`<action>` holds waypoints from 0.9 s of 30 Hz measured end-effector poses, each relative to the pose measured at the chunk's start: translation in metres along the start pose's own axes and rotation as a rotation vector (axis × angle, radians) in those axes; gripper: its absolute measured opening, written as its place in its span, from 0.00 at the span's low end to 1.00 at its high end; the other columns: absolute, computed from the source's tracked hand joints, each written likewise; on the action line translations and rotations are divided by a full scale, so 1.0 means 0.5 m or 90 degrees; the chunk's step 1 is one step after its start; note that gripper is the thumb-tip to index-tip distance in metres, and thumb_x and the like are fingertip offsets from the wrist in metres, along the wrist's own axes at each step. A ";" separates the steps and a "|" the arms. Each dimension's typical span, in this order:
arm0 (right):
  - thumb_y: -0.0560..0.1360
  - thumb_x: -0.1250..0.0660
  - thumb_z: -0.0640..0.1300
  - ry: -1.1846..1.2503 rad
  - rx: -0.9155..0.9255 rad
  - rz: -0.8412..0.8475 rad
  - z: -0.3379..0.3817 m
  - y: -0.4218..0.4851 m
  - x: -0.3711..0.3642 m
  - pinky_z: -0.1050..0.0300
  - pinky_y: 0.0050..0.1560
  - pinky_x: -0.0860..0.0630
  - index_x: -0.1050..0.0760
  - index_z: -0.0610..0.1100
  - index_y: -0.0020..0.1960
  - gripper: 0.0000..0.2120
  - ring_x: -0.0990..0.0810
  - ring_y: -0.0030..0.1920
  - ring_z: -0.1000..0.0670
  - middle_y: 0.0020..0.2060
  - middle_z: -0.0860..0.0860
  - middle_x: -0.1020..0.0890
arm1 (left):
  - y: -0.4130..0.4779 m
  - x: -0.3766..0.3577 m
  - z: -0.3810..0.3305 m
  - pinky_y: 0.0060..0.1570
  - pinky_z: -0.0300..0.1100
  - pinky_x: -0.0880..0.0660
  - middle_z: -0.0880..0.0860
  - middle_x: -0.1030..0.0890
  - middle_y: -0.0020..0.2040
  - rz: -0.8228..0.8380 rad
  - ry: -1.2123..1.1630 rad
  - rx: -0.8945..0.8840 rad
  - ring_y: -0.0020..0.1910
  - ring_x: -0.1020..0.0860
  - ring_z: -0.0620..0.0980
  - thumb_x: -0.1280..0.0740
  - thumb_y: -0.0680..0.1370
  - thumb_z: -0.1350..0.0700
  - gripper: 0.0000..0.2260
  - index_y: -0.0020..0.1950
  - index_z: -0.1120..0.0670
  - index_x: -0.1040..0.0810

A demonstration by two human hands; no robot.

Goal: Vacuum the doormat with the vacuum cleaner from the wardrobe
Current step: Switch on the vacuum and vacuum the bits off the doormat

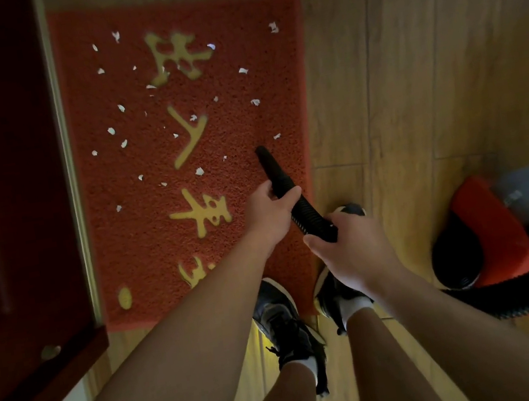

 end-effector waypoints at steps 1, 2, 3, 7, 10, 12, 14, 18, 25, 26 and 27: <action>0.77 0.32 0.57 -0.003 -0.002 0.000 -0.005 0.000 0.004 0.57 0.26 0.34 0.26 0.49 0.41 0.13 0.26 0.26 0.51 0.29 0.52 0.23 | 0.000 -0.006 -0.001 0.58 0.51 0.21 0.48 0.17 0.55 -0.001 0.003 -0.001 0.53 0.20 0.48 0.29 0.79 0.49 0.14 0.63 0.52 0.20; 0.78 0.32 0.57 -0.005 -0.004 0.000 -0.011 0.000 0.009 0.56 0.26 0.34 0.27 0.50 0.41 0.13 0.26 0.26 0.51 0.29 0.52 0.23 | 0.000 -0.014 -0.002 0.58 0.50 0.21 0.48 0.17 0.55 -0.002 0.005 0.000 0.53 0.20 0.48 0.29 0.79 0.49 0.14 0.62 0.52 0.19; 0.78 0.33 0.57 -0.006 -0.007 0.001 -0.017 0.000 0.014 0.56 0.26 0.34 0.27 0.50 0.41 0.13 0.26 0.27 0.51 0.29 0.52 0.23 | 0.001 -0.023 -0.004 0.57 0.49 0.22 0.47 0.18 0.55 -0.001 0.000 0.002 0.53 0.20 0.48 0.29 0.79 0.49 0.14 0.62 0.52 0.19; 0.79 0.33 0.56 0.019 -0.014 0.015 -0.037 0.006 0.036 0.57 0.26 0.35 0.27 0.50 0.41 0.13 0.27 0.26 0.51 0.29 0.51 0.23 | 0.003 -0.055 -0.025 0.55 0.48 0.22 0.49 0.18 0.56 -0.009 -0.006 0.008 0.55 0.20 0.50 0.29 0.80 0.51 0.11 0.61 0.52 0.20; 0.79 0.33 0.55 0.029 -0.018 0.016 -0.045 0.018 0.055 0.58 0.25 0.35 0.26 0.48 0.42 0.13 0.27 0.26 0.51 0.29 0.50 0.23 | 0.003 -0.073 -0.043 0.59 0.52 0.21 0.51 0.18 0.56 -0.004 -0.017 0.016 0.55 0.19 0.52 0.29 0.80 0.52 0.11 0.61 0.52 0.20; 0.79 0.33 0.56 0.023 -0.014 0.017 -0.044 0.026 0.064 0.60 0.25 0.36 0.25 0.48 0.42 0.12 0.27 0.26 0.52 0.30 0.51 0.23 | 0.007 -0.077 -0.052 0.59 0.52 0.22 0.51 0.18 0.57 -0.009 -0.010 0.020 0.55 0.20 0.51 0.30 0.80 0.52 0.12 0.63 0.53 0.20; 0.79 0.33 0.56 0.016 -0.009 0.022 -0.041 0.032 0.070 0.61 0.24 0.36 0.25 0.48 0.43 0.12 0.27 0.26 0.52 0.30 0.51 0.23 | 0.009 -0.076 -0.060 0.58 0.50 0.22 0.51 0.18 0.56 -0.017 -0.012 0.023 0.54 0.20 0.51 0.30 0.80 0.52 0.13 0.63 0.54 0.20; 0.79 0.33 0.56 0.011 0.001 0.032 -0.031 0.042 0.073 0.59 0.25 0.34 0.26 0.48 0.42 0.13 0.27 0.26 0.52 0.29 0.52 0.23 | 0.012 -0.065 -0.066 0.59 0.51 0.22 0.51 0.18 0.57 -0.033 -0.017 0.034 0.55 0.20 0.51 0.29 0.79 0.51 0.15 0.64 0.55 0.20; 0.79 0.33 0.56 -0.018 0.036 0.066 0.005 0.057 0.067 0.55 0.26 0.32 0.27 0.48 0.40 0.14 0.29 0.26 0.50 0.29 0.49 0.23 | 0.007 -0.026 -0.063 0.51 0.44 0.25 0.46 0.20 0.54 -0.062 -0.020 0.051 0.54 0.21 0.49 0.30 0.81 0.50 0.13 0.64 0.52 0.21; 0.79 0.33 0.56 -0.023 0.042 0.071 0.011 0.059 0.066 0.56 0.26 0.33 0.27 0.49 0.39 0.15 0.29 0.26 0.50 0.29 0.49 0.24 | 0.007 -0.019 -0.060 0.53 0.45 0.25 0.47 0.20 0.56 -0.070 -0.024 0.055 0.55 0.21 0.50 0.30 0.81 0.50 0.14 0.65 0.53 0.21; 0.79 0.33 0.56 -0.028 0.048 0.076 0.018 0.061 0.064 0.56 0.26 0.33 0.28 0.49 0.39 0.15 0.29 0.26 0.50 0.29 0.49 0.24 | 0.007 -0.011 -0.057 0.55 0.47 0.24 0.48 0.20 0.58 -0.079 -0.027 0.060 0.56 0.21 0.51 0.30 0.81 0.50 0.16 0.67 0.53 0.22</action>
Point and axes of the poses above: each hand's wrist, its own y-axis towards the middle knuckle, its own x-axis out of the back of the hand, z = x × y, the point moved 10 cm from there along y, towards the middle knuckle
